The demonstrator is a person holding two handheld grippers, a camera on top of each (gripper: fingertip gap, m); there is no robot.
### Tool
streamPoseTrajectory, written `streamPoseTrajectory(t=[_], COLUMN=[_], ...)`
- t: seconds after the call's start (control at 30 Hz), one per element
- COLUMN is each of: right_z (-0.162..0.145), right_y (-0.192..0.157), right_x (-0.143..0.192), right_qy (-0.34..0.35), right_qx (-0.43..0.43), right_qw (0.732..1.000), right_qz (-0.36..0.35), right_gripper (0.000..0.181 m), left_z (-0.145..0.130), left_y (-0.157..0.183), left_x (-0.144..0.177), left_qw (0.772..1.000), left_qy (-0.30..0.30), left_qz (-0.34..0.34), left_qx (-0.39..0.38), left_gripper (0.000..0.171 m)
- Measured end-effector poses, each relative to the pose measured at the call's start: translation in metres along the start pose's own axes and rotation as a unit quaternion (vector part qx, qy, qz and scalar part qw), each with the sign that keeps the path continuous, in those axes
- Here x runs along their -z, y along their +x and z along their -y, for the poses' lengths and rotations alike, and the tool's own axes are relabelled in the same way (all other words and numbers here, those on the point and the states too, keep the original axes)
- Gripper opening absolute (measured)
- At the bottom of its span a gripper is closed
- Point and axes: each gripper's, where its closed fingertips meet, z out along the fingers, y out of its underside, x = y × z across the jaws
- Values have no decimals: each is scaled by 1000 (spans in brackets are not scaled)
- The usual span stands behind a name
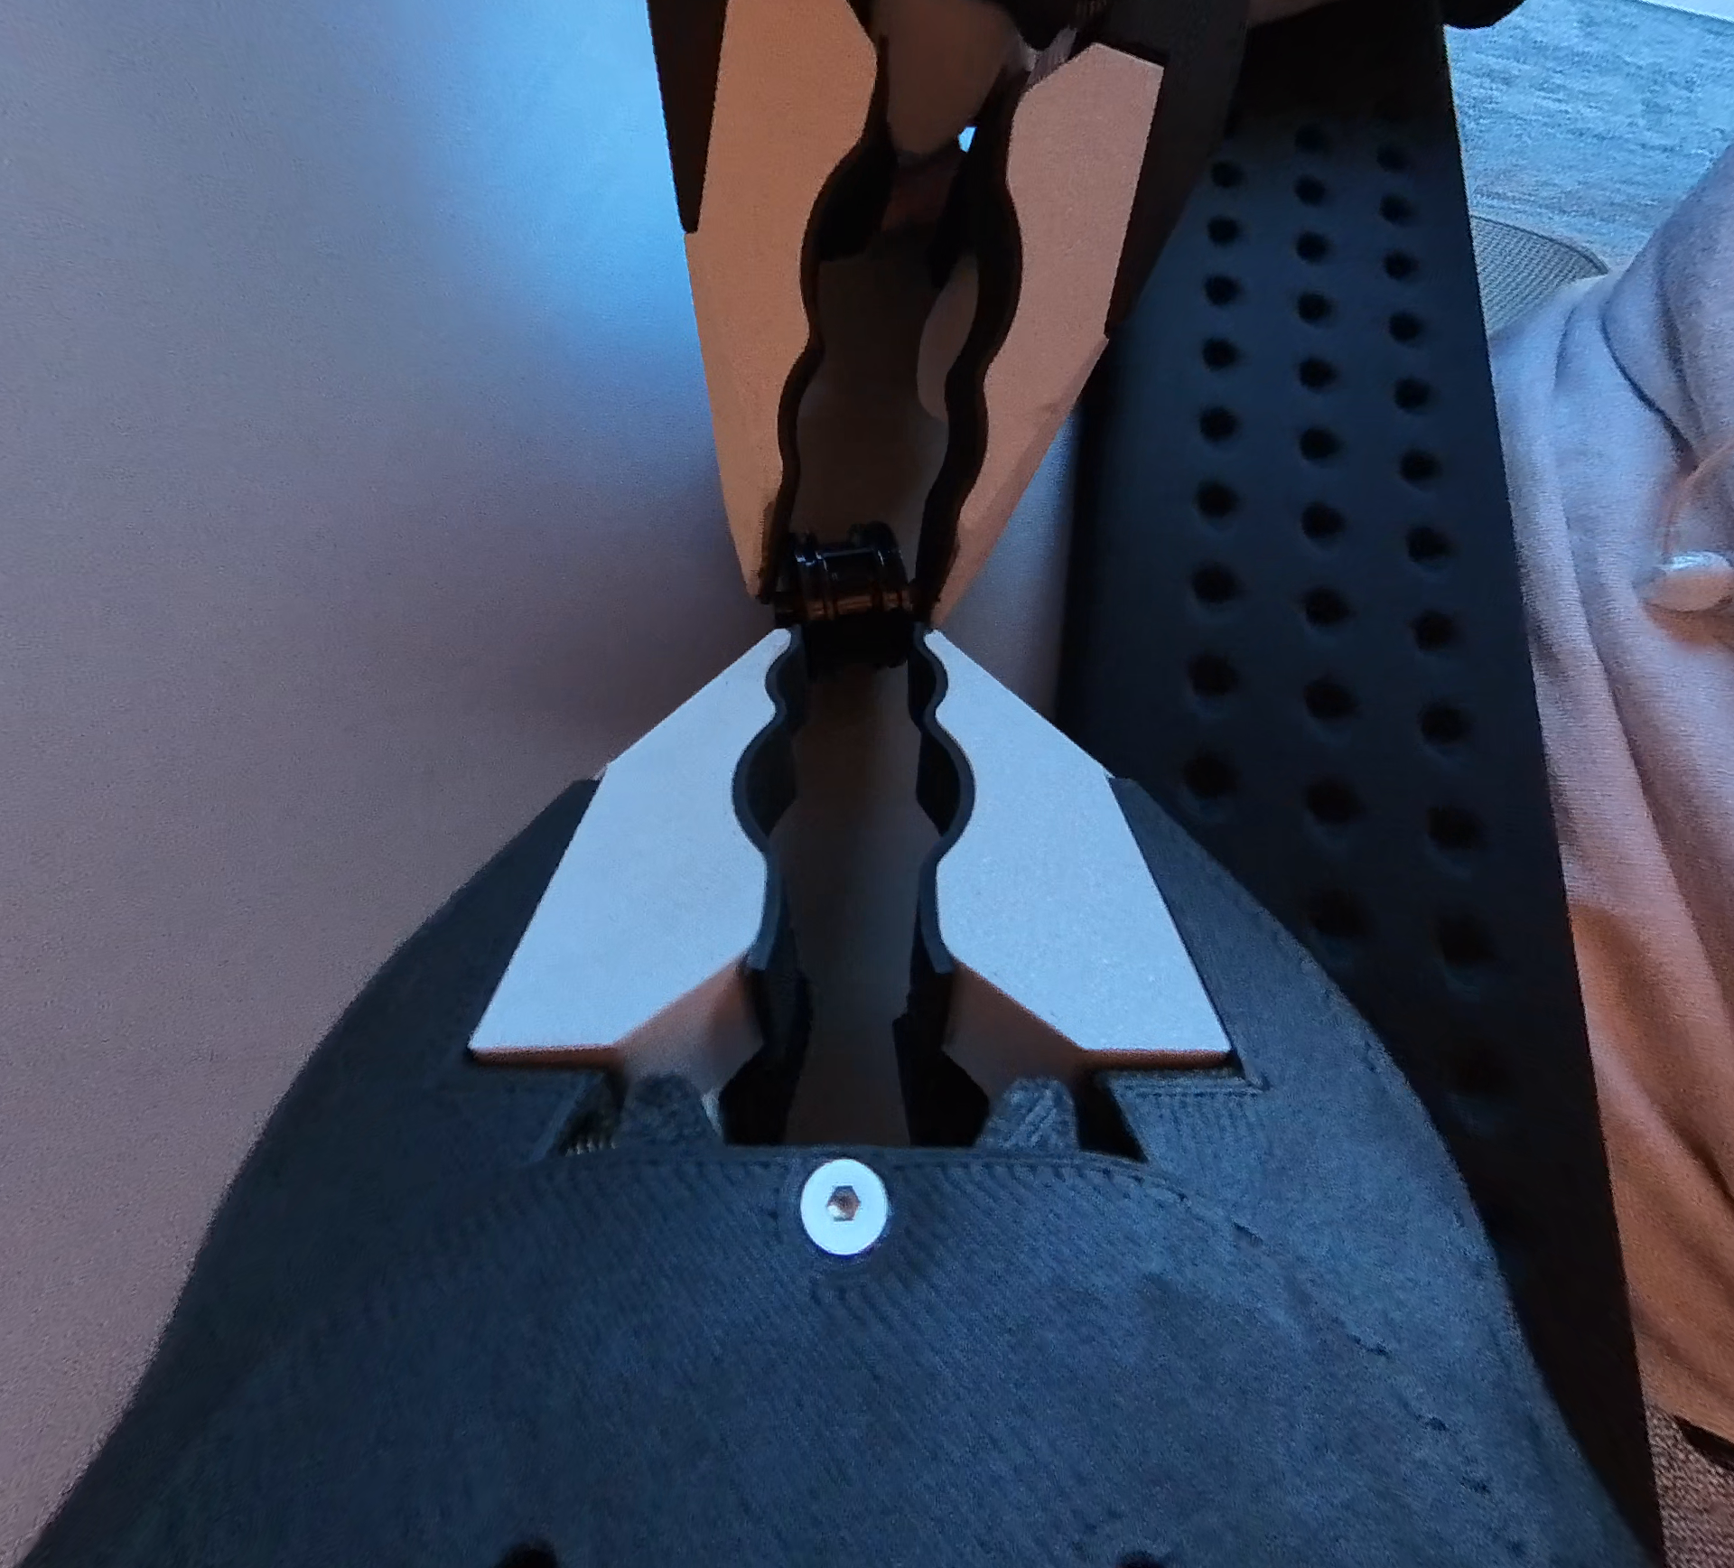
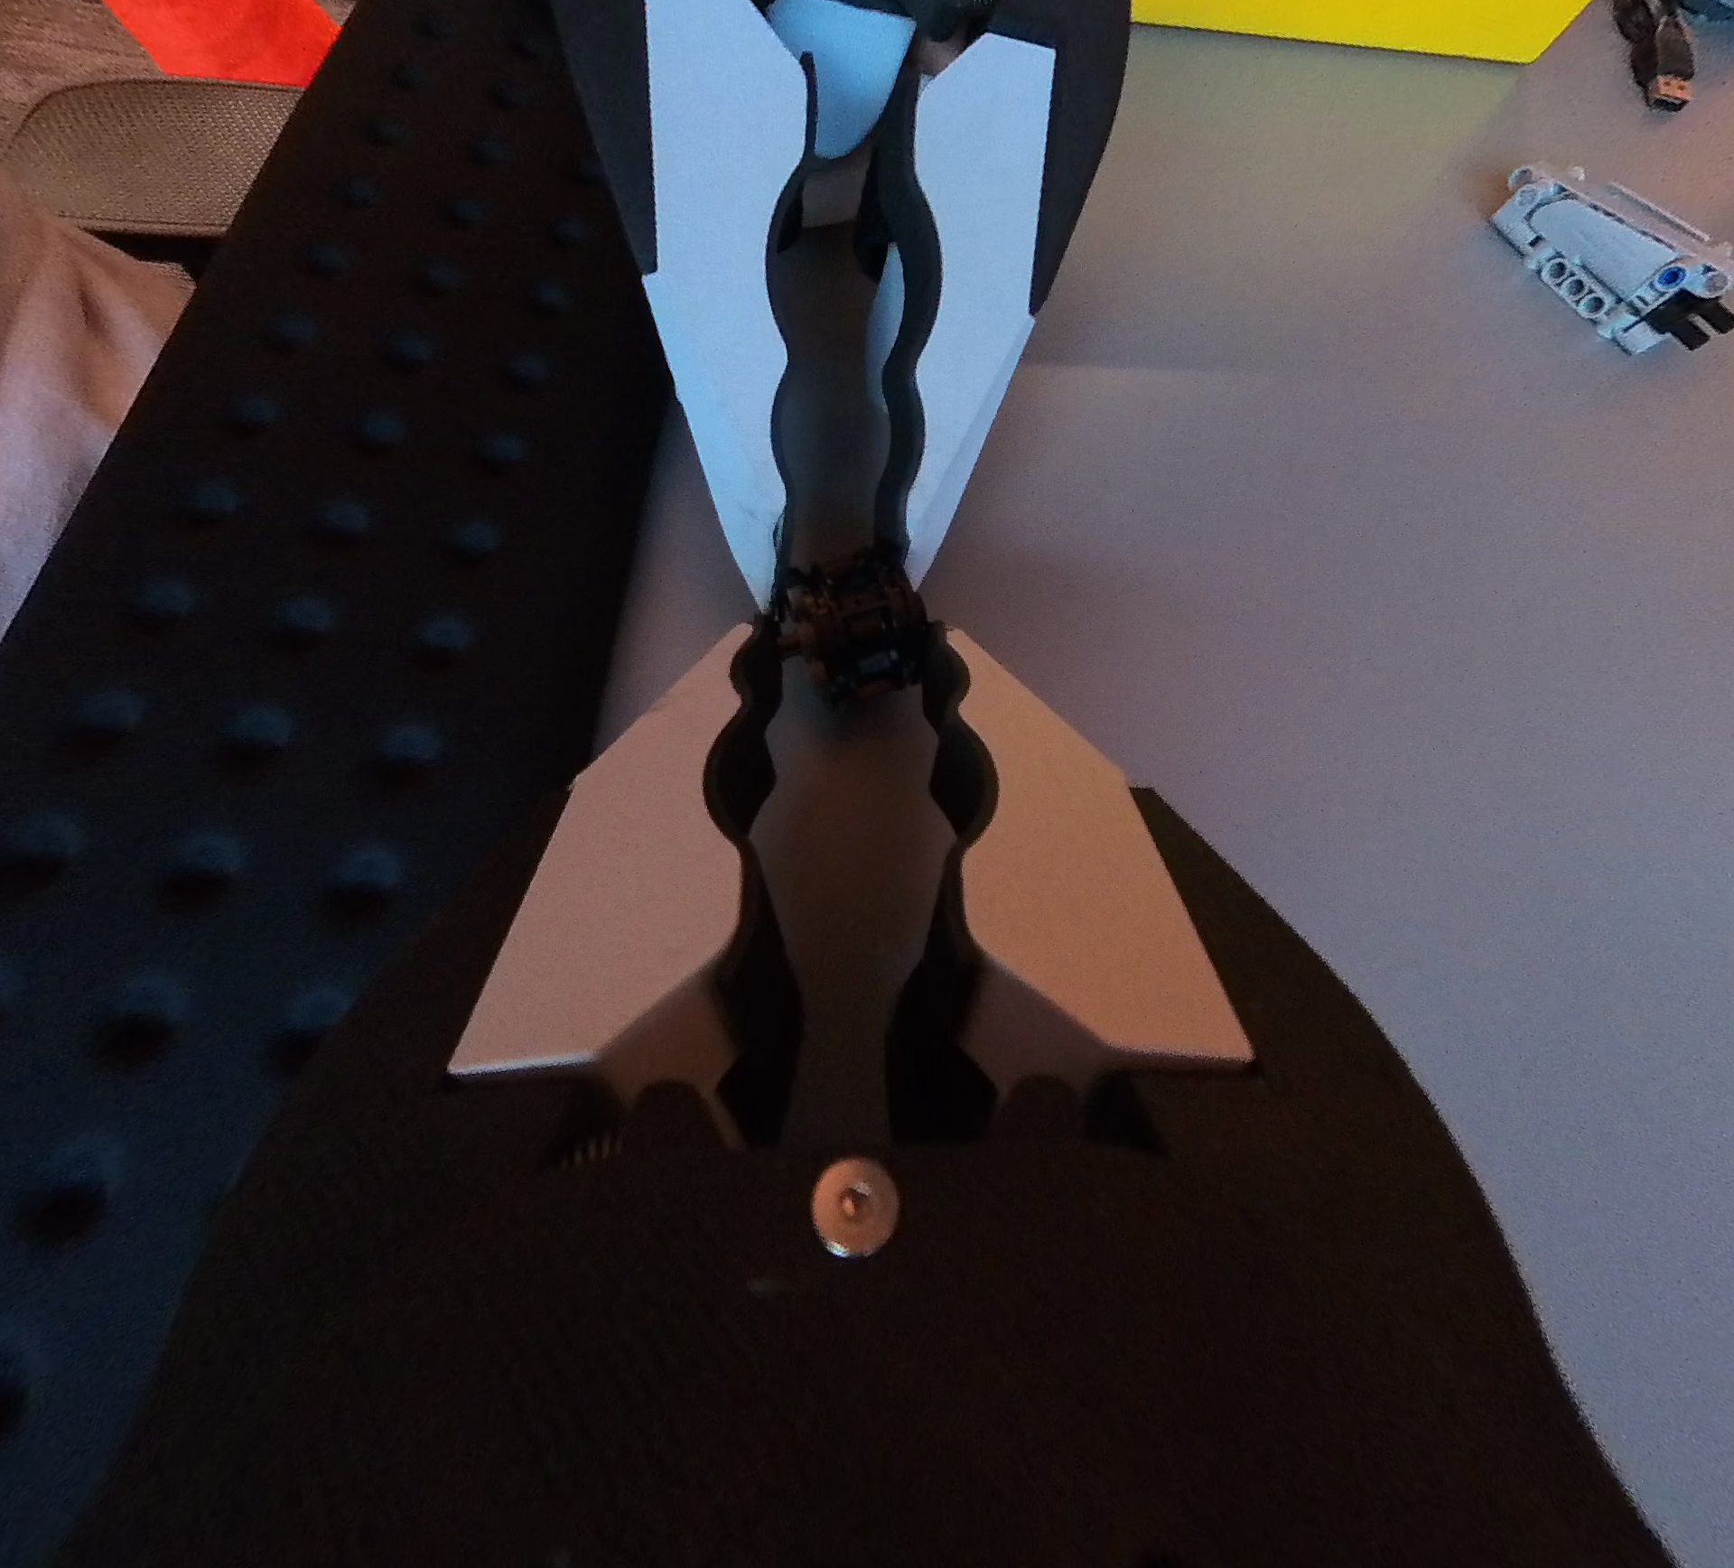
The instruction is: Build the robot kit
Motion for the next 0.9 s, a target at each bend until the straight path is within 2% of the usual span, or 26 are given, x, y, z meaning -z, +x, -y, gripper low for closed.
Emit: streamPoseTrajectory(t=[0.17,0.27,0.4,0.47,0.57,0.77,0.9], right_z=[-1,-2,-2,-3,-4,-7,-6], right_y=[3,-1,-1,-2,-3,-3,-3], right_x=[0,2,6,6,7,8,8], right_qy=[-1,3,5,3,1,-24,-22], right_qx=[-8,-24,51,56,55,122,112], right_qw=[1000,999,999,998,998,991,993], right_qz=[-5,36,-8,-10,-8,-42,-40], right_gripper=[31,31,31,31,33,30,31], left_z=[1,0,2,2,3,2,1], left_y=[-3,-1,-1,-1,1,2,3], left_x=[0,-2,-5,-5,-6,-6,-6], left_qw=[1000,1000,993,990,990,989,993], left_qy=[2,-4,-10,-11,-12,-15,-10], left_qz=[15,19,62,70,65,66,44], left_qx=[-1,-25,-101,-121,-124,-133,-113], left_gripper=[19,19,19,19,19,19,19])
